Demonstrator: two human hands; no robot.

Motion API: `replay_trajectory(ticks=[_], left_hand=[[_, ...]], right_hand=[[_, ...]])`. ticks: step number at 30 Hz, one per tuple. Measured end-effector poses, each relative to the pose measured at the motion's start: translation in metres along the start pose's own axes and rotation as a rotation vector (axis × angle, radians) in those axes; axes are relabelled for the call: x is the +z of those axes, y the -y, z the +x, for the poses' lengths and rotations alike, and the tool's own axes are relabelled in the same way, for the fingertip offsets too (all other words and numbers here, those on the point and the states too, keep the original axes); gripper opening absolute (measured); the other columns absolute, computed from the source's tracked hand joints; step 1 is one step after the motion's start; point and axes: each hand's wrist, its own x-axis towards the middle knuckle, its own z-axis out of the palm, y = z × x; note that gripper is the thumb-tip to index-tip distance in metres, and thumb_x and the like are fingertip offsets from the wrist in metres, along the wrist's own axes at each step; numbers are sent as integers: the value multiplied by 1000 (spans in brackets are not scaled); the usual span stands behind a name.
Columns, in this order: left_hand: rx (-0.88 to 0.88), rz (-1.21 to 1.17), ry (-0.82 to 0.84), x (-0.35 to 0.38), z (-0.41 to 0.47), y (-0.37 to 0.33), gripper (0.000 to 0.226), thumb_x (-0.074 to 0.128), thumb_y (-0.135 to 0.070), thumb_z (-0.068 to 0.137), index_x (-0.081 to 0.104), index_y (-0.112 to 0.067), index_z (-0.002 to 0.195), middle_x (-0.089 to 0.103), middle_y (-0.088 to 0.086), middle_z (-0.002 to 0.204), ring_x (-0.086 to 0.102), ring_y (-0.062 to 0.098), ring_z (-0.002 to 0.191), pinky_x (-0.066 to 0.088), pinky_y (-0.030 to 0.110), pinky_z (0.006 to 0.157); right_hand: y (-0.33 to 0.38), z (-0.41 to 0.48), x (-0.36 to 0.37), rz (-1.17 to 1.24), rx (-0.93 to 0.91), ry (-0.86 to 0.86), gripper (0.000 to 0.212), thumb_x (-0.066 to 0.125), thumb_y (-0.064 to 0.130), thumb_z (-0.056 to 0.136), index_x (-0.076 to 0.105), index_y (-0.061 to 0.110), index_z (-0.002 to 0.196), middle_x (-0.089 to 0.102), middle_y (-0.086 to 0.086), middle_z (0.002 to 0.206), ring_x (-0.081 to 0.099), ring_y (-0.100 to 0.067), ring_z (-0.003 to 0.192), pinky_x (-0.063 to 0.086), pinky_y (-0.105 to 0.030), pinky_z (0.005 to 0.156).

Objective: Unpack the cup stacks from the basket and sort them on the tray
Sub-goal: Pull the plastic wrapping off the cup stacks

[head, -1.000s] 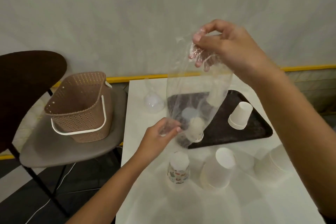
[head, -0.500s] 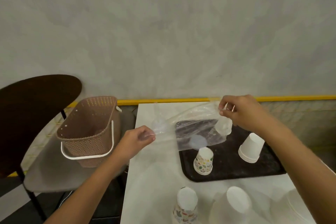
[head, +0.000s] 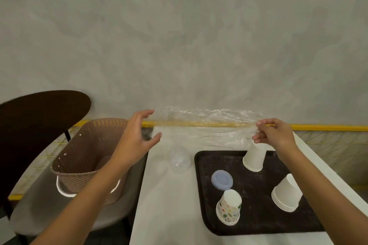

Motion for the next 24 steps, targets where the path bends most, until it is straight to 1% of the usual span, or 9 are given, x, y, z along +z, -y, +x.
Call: replay_trajectory(ticks=[4,6,9,12,14,15,18,21,24], left_hand=[[-28,-29,11,19,7,16,54,71,-15,79,46,-15,127,44,-11,118,42,1,110,28,1,88],[-64,-43,42,30,8,27,50,70,-16,80,46,-20,124,47,-11,117,44,3,112,25,-4,88],[-124,-60,103,48,6,44,48,69,-20,81,41,-35,118,45,-23,114,45,-1,113,28,1,89],[-183,-67,140,65,4,61,48,67,-22,82,38,-42,115,44,-24,115,43,-9,112,27,-3,88],[-221,-75,149,75,4,74,47,67,-23,83,39,-42,115,45,-22,115,42,-12,111,26,-2,90],[-236,-83,154,81,3,80,47,67,-22,83,39,-43,115,46,-22,114,42,-12,111,26,-1,91],[-272,-105,163,97,2,96,48,68,-19,82,39,-44,112,45,-24,113,42,-13,110,26,-4,90],[-327,-128,171,113,0,109,46,68,-18,82,43,-38,114,45,-25,112,45,-7,110,29,-4,87],[-360,-148,185,125,-6,119,45,68,-17,81,43,-40,110,46,-23,114,46,-6,109,29,-4,85]], right_hand=[[-19,32,28,67,90,-41,12,55,7,91,52,4,101,58,-12,66,59,-10,35,55,-23,48],[-30,50,46,92,131,-66,10,52,6,92,51,4,102,57,-12,66,58,-9,34,55,-22,49],[-50,79,71,130,189,-97,15,51,6,93,53,4,107,58,-12,65,61,-13,37,56,-30,63],[-66,105,94,181,220,-143,19,48,5,94,51,1,112,61,-17,76,63,-25,56,56,-30,61],[-75,122,107,201,234,-182,13,46,6,95,50,3,108,61,-22,87,64,-32,68,56,-27,57],[-79,130,113,210,246,-195,10,44,6,96,48,5,105,60,-23,88,64,-34,72,57,-28,58],[-94,151,130,238,290,-206,6,40,3,96,43,7,99,60,-24,81,64,-40,76,55,-40,76],[-110,166,144,222,319,-196,8,37,1,96,42,7,101,54,-16,65,64,-45,88,54,-44,84],[-124,176,155,193,364,-199,16,37,1,96,47,4,108,57,-17,68,66,-40,88,54,-44,86]])
